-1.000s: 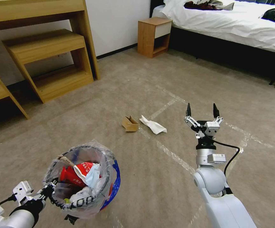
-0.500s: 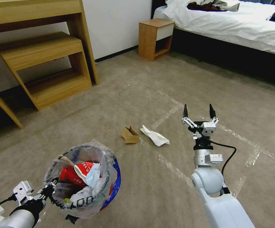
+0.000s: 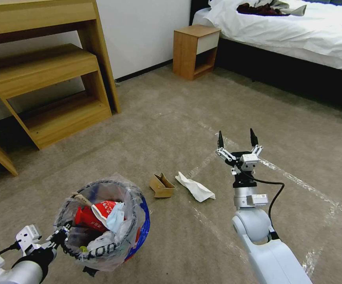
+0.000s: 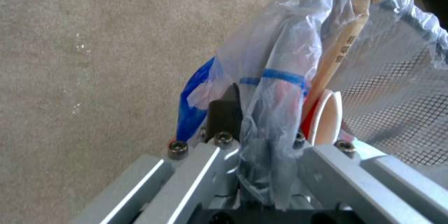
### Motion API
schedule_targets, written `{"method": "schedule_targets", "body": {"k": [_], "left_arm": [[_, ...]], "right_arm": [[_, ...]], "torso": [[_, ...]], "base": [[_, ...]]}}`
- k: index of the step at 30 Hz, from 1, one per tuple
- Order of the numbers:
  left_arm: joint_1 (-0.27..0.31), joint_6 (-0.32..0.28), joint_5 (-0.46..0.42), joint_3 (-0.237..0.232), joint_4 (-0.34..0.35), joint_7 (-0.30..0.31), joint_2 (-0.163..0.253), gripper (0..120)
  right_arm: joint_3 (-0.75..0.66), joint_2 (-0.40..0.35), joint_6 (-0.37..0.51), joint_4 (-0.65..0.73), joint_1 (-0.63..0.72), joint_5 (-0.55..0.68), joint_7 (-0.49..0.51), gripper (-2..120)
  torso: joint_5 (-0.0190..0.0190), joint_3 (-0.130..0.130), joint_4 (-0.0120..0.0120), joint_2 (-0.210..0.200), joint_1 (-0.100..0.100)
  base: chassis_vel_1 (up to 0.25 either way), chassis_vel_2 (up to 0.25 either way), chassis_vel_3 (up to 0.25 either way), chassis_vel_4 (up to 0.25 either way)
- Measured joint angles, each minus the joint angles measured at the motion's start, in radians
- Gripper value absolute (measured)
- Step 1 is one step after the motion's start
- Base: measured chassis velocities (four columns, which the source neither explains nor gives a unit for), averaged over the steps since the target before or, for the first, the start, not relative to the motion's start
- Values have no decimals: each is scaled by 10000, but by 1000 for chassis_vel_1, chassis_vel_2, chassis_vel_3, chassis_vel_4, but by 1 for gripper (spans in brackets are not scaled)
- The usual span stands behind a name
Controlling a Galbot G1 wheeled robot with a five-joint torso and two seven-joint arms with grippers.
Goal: Pick up the trash bin and place the garbage on the floor into it.
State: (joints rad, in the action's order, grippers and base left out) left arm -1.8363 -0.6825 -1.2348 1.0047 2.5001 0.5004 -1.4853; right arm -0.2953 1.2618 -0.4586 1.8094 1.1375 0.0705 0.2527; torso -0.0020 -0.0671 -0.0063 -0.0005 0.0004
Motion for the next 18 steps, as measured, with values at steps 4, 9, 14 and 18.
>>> {"method": "schedule_targets", "body": {"k": [4,9,14,18], "left_arm": [[33,0,-51,50,0,8,13,0],[23,1,-93,120,-1,19,20,0],[-14,1,-183,253,-1,25,64,0],[-13,0,-187,253,-1,27,52,0]], "right_arm": [[157,-32,5,-181,-158,7,16,100],[451,-1,201,-483,-419,317,82,100],[663,78,299,-767,-682,358,72,100],[659,228,998,-867,-801,365,760,100]], "torso": [[0,0,0,0,0],[0,-2,0,0,0],[0,-1,0,0,0],[0,-1,2,0,0]], "base": [[12,-13,-9,9],[0,0,0,0],[0,0,0,0],[0,0,0,0]]}}
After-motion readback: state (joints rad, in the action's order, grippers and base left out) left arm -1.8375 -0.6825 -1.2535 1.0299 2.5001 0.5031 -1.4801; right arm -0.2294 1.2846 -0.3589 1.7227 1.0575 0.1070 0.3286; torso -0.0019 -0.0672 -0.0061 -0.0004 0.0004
